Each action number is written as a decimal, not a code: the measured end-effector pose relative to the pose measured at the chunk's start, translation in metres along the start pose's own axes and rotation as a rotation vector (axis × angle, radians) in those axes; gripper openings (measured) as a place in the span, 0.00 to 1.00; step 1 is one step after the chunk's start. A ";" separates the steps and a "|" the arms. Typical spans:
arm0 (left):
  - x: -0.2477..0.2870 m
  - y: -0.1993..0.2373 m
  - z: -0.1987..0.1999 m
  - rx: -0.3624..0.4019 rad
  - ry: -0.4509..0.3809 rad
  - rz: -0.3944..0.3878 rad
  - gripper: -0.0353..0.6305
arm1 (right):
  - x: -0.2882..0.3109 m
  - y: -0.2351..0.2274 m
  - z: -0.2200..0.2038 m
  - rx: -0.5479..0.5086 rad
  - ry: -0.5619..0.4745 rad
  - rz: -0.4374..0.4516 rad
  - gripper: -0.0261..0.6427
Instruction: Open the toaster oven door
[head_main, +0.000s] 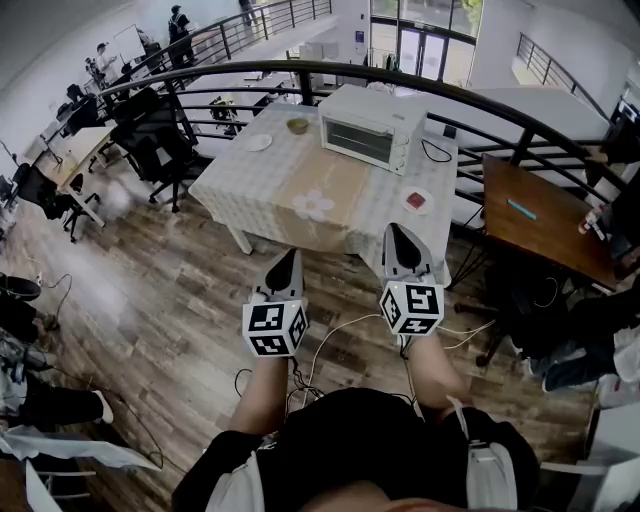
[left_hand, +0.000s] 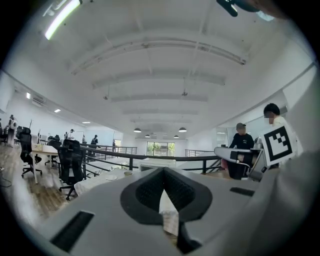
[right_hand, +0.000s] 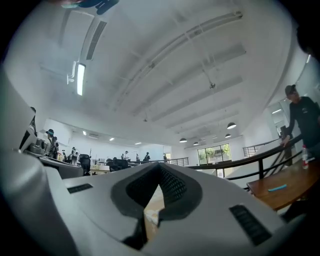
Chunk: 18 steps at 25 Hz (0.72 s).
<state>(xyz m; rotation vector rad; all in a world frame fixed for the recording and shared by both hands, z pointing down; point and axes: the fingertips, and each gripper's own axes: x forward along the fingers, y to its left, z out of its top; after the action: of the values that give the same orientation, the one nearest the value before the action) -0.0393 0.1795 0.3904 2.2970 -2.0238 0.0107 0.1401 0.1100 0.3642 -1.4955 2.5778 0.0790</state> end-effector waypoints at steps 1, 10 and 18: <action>-0.001 0.004 -0.001 0.001 0.000 -0.003 0.07 | 0.001 0.004 -0.002 0.001 0.003 -0.003 0.04; 0.002 0.024 -0.009 -0.002 0.022 -0.081 0.07 | 0.011 0.029 -0.013 0.006 0.010 -0.066 0.04; 0.030 0.044 -0.005 0.013 0.016 -0.085 0.07 | 0.042 0.015 -0.024 0.022 0.013 -0.121 0.04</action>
<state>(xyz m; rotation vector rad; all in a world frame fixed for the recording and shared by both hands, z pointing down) -0.0791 0.1442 0.3993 2.3809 -1.9229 0.0364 0.1041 0.0779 0.3800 -1.6456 2.4832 0.0261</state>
